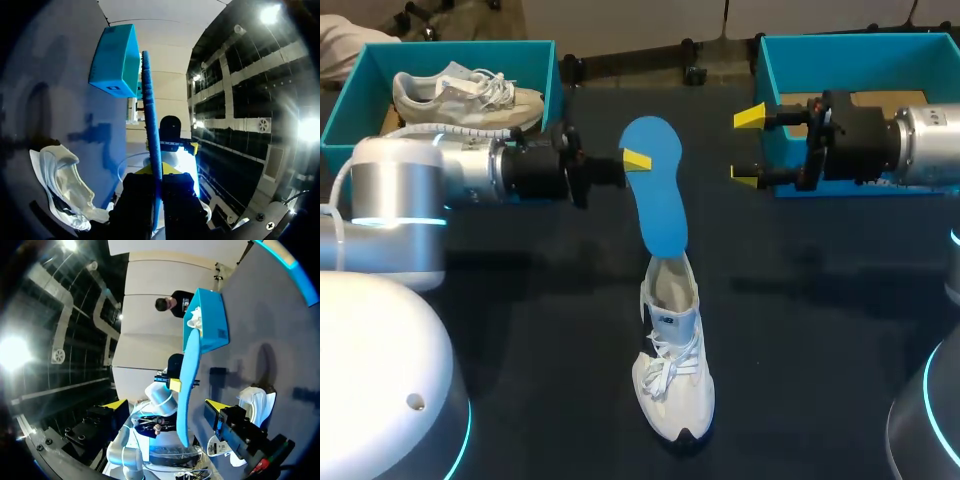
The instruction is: Take the shoe out of the shoebox, open the shoe tongue, remove and reinsert the insole, then place the shoe into the shoebox
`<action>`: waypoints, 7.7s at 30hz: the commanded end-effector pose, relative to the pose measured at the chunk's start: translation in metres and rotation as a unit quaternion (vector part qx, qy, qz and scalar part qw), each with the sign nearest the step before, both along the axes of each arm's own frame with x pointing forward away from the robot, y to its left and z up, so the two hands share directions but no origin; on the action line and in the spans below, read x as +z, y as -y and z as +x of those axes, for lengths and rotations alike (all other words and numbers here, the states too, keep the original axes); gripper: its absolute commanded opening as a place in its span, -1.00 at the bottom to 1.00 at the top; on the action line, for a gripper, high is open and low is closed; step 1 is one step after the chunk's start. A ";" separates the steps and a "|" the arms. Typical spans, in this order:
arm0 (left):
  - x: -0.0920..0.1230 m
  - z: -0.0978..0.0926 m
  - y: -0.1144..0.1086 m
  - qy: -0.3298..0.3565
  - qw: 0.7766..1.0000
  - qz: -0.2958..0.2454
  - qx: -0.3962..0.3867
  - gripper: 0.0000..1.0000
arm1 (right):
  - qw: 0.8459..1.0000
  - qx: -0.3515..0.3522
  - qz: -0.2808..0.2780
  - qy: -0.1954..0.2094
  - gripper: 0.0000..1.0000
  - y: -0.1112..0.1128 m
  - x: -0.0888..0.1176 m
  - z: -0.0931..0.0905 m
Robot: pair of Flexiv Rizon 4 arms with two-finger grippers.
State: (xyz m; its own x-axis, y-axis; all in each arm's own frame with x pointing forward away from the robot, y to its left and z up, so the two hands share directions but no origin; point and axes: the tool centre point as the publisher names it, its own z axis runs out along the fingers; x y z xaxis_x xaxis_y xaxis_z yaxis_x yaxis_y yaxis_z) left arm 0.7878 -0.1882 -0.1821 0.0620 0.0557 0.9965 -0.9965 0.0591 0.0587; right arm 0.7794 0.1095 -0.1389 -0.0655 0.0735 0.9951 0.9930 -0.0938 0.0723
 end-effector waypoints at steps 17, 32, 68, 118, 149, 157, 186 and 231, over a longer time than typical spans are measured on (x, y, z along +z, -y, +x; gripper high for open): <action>-0.016 0.007 0.016 -0.002 1.000 0.016 0.008 -1.00 | 0.994 -0.003 -0.109 -0.015 1.00 0.006 0.010 -0.001; -0.016 0.007 0.016 -0.002 1.000 0.016 0.008 -1.00 | 0.927 -0.013 -0.368 -0.075 1.00 -0.004 0.056 0.009; -0.016 0.007 0.016 -0.002 1.000 0.016 0.008 -1.00 | 0.741 -0.006 -0.667 -0.073 1.00 -0.063 0.088 0.006; -0.016 0.007 0.016 -0.002 1.000 0.016 0.008 -1.00 | 0.926 0.013 -0.360 -0.115 1.00 -0.032 0.061 -0.026; -0.016 0.007 0.016 -0.002 1.000 0.016 0.008 -1.00 | 0.983 0.053 -0.127 -0.119 1.00 -0.032 0.012 -0.017; -0.016 0.007 0.016 -0.002 1.000 0.016 0.008 -1.00 | 0.990 0.055 -0.081 -0.104 1.00 -0.033 0.007 -0.015; 0.025 0.005 -0.011 0.242 0.968 0.071 0.011 -1.00 | 0.994 0.053 -0.046 -0.082 1.00 -0.030 -0.001 -0.010; 0.019 0.018 -0.022 0.980 0.190 0.065 0.002 -1.00 | 0.994 0.053 -0.046 -0.082 1.00 -0.030 -0.001 -0.010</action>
State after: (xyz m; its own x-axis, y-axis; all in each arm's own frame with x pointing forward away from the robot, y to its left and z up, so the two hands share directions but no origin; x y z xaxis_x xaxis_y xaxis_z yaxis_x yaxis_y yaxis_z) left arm 0.8088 -0.1677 -0.1598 -0.9843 -0.1456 -0.0995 0.0674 0.2103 -0.9753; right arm 0.7687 0.1376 -0.1388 0.0858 0.1666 0.9823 0.9960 0.0119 -0.0890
